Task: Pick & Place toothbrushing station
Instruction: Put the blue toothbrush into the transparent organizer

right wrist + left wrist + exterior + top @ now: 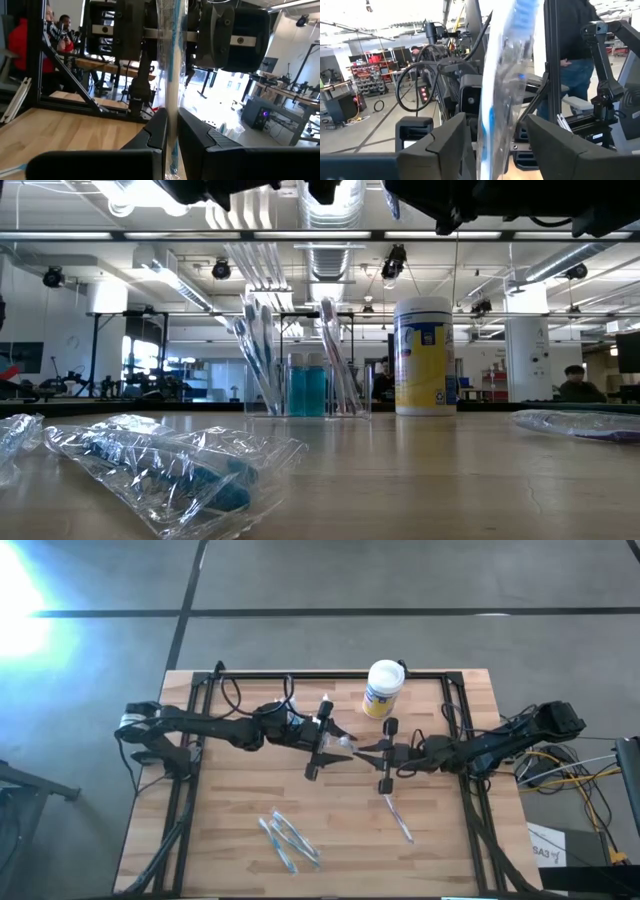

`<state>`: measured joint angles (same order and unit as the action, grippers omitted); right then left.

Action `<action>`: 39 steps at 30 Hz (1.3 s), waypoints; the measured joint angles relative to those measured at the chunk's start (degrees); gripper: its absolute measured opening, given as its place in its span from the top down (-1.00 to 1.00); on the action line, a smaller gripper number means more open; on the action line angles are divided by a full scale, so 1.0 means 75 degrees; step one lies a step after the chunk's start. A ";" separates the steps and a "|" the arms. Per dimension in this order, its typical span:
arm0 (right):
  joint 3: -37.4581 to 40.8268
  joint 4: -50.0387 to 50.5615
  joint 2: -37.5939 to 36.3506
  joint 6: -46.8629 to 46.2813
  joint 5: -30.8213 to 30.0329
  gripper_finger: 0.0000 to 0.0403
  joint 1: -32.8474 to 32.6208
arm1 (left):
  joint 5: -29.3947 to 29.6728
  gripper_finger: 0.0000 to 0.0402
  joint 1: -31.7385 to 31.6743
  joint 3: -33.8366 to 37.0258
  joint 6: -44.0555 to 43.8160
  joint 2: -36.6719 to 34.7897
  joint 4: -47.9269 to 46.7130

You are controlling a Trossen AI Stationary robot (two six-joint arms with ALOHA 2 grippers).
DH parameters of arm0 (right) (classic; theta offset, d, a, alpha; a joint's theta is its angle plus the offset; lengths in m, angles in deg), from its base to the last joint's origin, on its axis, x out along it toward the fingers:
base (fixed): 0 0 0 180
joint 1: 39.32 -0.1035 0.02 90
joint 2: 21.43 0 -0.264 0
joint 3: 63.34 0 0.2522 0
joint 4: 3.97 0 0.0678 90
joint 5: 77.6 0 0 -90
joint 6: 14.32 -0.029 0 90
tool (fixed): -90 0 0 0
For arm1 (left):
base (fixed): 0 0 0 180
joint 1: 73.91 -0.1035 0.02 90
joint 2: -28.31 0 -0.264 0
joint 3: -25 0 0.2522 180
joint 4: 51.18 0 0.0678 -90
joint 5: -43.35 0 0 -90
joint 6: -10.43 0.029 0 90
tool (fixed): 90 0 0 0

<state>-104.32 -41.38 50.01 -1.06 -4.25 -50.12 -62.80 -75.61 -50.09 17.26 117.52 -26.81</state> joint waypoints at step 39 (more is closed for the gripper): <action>0.0003 0.0705 -0.0338 -0.0365 0.0183 0.14 -0.0040 | -0.0036 0.89 0.0112 0.0818 0.0560 -0.2139 -0.2349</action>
<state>-104.30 -36.09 47.47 -3.80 -2.87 -50.41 -63.07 -74.77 -43.95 21.46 101.47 -44.43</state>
